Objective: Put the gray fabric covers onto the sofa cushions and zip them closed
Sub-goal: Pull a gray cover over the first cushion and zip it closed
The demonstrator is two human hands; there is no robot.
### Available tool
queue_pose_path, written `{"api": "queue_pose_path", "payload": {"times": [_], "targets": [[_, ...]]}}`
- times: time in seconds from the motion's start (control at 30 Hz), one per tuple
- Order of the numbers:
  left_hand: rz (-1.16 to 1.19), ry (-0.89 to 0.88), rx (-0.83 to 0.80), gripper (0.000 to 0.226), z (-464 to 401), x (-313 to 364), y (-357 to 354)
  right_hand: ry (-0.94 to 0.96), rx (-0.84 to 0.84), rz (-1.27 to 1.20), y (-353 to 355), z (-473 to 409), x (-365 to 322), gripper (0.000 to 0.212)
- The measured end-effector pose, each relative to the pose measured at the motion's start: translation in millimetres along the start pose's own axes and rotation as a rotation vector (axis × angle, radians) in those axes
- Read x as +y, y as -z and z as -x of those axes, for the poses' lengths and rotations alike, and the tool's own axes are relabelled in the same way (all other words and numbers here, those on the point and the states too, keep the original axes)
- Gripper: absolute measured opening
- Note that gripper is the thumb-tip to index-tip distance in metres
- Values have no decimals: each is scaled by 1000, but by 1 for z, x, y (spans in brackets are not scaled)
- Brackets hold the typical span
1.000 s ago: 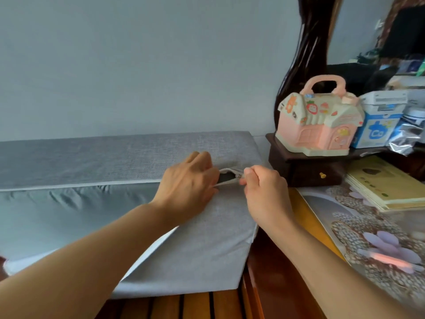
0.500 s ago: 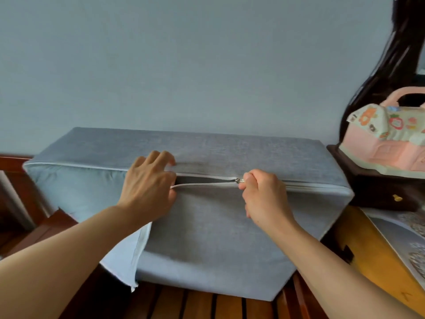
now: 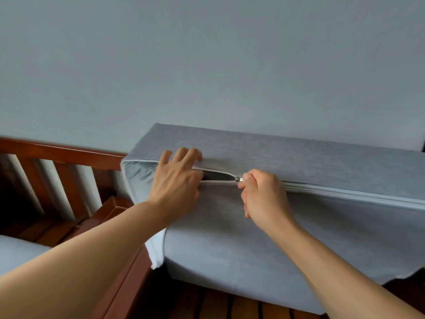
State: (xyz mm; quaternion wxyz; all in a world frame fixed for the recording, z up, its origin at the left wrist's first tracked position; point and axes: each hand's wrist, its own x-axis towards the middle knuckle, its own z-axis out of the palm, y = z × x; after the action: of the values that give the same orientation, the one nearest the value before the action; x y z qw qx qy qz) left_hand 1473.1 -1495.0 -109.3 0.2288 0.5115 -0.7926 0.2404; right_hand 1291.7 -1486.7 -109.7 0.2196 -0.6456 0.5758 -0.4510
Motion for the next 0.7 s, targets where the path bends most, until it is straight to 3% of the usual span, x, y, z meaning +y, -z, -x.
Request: {"api": "queue_pose_path", "payload": {"times": [0.2,0.3,0.53,0.7], "targets": [[27,-18,18,14,20,-64,4,35,2,30,-76,-2,-45,38],[59,27,51,4,31,-93,6,37,-5,37,-103,-3,-64,38],[174,304,106,13,50,-150,2,45,-19,73,-148,-6,-97,39],[311,491,-82,20,53,-159,4,84,-66,125,-172,-8,-120,31]]}}
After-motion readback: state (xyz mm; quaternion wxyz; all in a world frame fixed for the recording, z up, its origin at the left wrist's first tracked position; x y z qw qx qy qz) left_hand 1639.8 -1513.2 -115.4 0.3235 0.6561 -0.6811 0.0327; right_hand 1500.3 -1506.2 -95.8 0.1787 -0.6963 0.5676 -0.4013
